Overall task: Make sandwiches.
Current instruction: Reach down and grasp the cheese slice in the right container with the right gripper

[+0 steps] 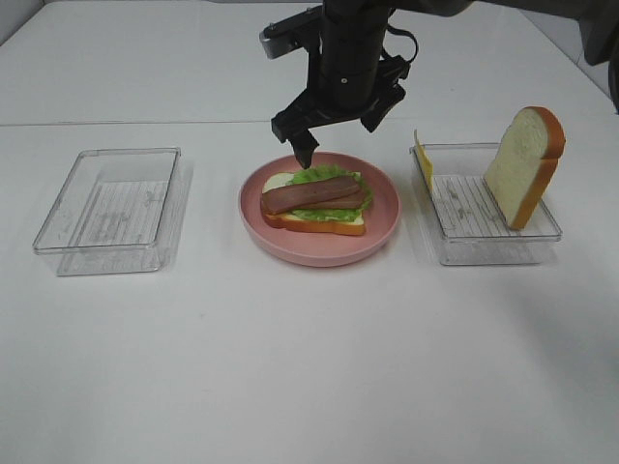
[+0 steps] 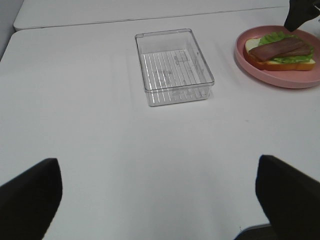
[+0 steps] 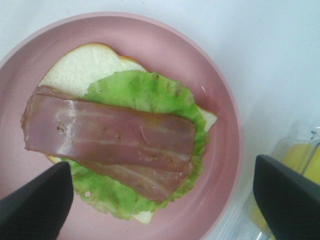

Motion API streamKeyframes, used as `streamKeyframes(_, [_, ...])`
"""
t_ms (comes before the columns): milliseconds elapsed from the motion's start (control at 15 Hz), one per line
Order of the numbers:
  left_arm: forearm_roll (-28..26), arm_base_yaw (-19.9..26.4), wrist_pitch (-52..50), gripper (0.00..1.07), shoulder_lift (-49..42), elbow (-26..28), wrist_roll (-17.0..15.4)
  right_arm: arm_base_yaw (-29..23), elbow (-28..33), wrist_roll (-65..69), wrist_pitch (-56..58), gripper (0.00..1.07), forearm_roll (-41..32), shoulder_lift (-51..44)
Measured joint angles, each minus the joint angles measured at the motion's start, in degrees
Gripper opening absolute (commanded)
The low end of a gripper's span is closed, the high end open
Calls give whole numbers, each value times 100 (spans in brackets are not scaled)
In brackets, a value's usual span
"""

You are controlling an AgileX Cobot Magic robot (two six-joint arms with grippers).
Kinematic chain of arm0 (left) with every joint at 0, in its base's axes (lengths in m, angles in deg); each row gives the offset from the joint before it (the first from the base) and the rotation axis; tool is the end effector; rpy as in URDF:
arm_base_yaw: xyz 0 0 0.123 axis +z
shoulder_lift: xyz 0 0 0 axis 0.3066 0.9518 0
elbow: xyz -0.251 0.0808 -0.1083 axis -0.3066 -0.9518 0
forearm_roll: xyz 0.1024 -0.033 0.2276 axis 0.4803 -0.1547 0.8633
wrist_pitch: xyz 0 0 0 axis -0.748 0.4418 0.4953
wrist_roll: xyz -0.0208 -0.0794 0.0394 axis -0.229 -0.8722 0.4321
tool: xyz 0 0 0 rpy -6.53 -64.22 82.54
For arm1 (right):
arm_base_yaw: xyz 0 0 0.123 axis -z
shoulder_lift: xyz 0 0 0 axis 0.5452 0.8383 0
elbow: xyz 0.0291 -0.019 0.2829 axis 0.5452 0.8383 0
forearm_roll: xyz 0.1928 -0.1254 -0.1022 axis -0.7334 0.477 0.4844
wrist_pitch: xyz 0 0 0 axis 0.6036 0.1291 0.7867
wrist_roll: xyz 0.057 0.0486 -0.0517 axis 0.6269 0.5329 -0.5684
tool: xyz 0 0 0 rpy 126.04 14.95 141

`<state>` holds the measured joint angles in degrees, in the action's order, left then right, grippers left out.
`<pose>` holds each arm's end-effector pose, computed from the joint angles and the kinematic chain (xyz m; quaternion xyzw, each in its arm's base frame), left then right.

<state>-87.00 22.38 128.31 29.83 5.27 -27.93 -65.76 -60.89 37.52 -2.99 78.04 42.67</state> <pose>-0.0083 -0.0120 0.2823 0.0339 0.8482 -0.0099 0.5285 0.4313 0.2548 0.1995 -0.2991 0.9301 -0.0539 0.2064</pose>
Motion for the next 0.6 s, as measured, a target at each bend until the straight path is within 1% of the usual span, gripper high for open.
streamKeyframes(133, [0,0,0,102,0,0,0,0,-109,23,229,96,0,-155])
streamKeyframes(400, [0,0,0,102,0,0,0,46,-115,29,384,96,63,-814])
streamKeyframes(600, [0,0,0,102,0,0,0,361,-155,29,584,96,17,-1066])
